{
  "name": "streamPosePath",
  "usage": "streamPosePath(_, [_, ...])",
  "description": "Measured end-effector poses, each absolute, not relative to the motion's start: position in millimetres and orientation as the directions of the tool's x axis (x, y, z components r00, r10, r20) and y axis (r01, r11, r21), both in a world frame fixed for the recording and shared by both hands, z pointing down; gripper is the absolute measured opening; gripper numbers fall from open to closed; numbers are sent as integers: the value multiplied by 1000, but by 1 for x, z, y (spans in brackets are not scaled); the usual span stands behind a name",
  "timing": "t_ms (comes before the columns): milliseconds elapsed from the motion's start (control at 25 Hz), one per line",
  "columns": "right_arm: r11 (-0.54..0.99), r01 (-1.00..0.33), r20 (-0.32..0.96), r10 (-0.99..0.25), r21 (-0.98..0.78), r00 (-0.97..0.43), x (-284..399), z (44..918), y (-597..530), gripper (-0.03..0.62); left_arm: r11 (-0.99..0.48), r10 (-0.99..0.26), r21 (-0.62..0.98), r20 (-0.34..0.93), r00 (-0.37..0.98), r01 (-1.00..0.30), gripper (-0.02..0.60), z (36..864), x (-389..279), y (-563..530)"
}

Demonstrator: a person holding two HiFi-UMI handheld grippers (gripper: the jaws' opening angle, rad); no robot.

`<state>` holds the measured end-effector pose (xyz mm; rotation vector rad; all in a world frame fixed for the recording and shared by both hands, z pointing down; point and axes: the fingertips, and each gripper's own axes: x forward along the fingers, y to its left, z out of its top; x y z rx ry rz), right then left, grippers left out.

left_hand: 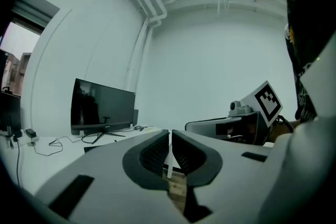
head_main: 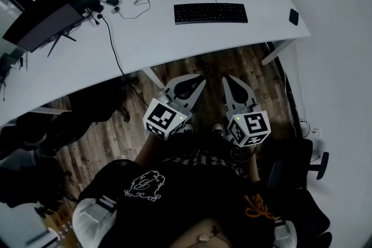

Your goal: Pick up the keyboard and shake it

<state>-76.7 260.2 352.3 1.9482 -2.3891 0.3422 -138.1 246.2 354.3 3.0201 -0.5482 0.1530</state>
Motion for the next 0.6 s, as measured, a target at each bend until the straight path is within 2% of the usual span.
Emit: streamPosePath(600, [153,-965,149,-971,-212,-187,-98,362,258,15,-939,-332,62,99,938,-339,31,357,-163,241])
